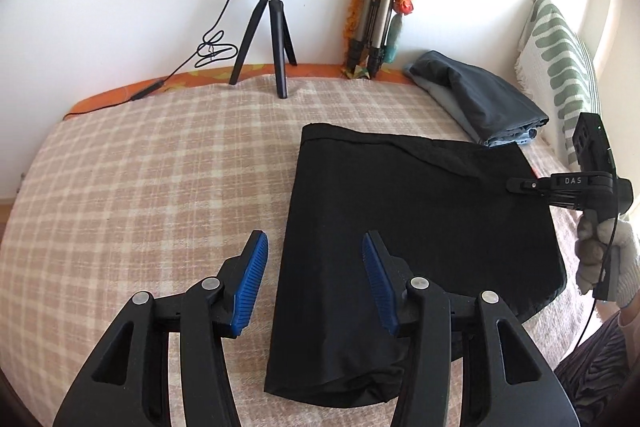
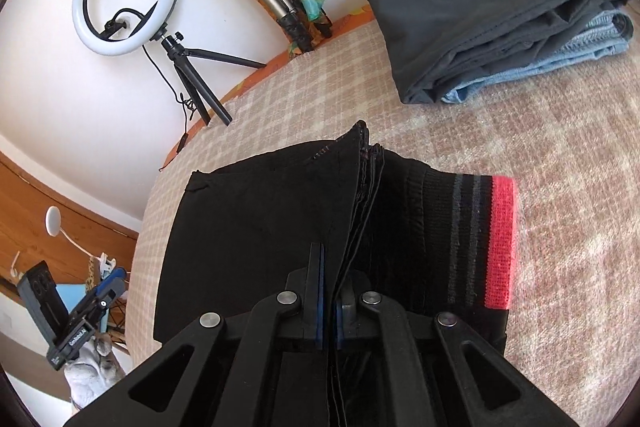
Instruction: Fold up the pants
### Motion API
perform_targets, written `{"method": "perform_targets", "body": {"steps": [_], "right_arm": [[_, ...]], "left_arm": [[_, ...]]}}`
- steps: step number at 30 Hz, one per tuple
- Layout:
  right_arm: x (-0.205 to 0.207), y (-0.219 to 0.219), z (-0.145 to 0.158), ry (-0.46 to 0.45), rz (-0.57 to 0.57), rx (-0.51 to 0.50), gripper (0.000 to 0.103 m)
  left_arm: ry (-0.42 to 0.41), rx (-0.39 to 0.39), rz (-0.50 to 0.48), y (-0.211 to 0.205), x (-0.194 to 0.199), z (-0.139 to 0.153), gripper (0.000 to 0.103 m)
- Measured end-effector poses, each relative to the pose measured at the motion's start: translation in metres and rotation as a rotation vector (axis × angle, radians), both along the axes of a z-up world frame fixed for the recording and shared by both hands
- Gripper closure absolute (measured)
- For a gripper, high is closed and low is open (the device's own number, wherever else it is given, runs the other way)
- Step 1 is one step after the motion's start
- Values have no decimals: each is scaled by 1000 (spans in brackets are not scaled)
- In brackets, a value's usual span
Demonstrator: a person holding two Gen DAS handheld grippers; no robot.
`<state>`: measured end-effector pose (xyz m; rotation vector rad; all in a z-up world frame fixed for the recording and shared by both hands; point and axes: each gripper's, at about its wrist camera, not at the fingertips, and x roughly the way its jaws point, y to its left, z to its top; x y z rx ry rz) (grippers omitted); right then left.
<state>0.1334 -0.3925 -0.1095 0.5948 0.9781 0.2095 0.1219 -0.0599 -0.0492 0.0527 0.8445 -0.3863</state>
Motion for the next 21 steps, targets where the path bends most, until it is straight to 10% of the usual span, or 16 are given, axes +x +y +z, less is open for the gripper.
{"method": "perform_targets", "body": {"steps": [10,21], "right_arm": [[8,11,-3,0,55,-248,99],[-9,34,57,-152,2,-514,45]], "left_arm": [[35,251,-25,-27,-5,-52,55],[109,119,62,12,5,-57,52]]}}
